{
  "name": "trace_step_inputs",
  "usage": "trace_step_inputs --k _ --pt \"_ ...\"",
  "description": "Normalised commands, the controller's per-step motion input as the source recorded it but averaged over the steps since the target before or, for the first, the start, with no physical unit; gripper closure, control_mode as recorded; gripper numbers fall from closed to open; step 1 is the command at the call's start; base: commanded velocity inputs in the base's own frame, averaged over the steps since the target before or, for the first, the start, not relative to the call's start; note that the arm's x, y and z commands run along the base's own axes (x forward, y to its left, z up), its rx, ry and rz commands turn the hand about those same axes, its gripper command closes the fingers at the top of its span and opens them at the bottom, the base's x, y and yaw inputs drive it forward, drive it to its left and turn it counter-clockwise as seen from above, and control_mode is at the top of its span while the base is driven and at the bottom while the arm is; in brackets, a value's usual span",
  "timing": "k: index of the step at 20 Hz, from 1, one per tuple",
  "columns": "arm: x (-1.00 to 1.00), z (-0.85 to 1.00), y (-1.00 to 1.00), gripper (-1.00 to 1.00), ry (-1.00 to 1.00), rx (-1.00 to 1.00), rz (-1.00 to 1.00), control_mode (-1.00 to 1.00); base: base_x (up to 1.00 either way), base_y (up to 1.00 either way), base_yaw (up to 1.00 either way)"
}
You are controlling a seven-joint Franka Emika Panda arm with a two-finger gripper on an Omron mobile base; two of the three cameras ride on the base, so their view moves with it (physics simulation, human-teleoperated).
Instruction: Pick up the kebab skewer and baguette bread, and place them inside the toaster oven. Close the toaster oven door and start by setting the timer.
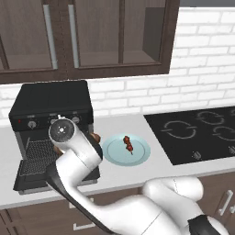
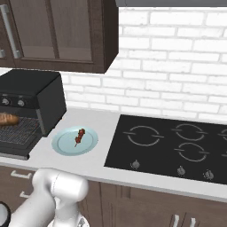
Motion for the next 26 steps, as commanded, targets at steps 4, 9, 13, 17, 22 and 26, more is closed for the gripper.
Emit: trace_step_inputs --k 4,9,13,17,22,26 --pt "0.45 -0.32 0.36 1.0 -0.02 0.0 -0.01 -1.0 0.0 0.0 0.0" --pt "0.45 -0.34 0.42 1.0 -0.02 0.01 -0.03 -1.0 0.0 0.0 0.0" --pt "0.4 -0.15 0.41 1.0 0.0 0.02 -0.03 -1.0 0.0 0.0 0.0" --pt "0.44 -0.11 0.34 1.0 -0.01 0.02 -0.03 -1.0 0.0 0.0 0.0" --pt "0.44 -0.18 0.14 1.0 -0.05 0.05 -0.05 -1.0 0.0 0.0 0.0" --pt "0.38 -0.29 0.0 1.0 -0.04 0.07 -0.01 -1.0 0.0 0.0 0.0"
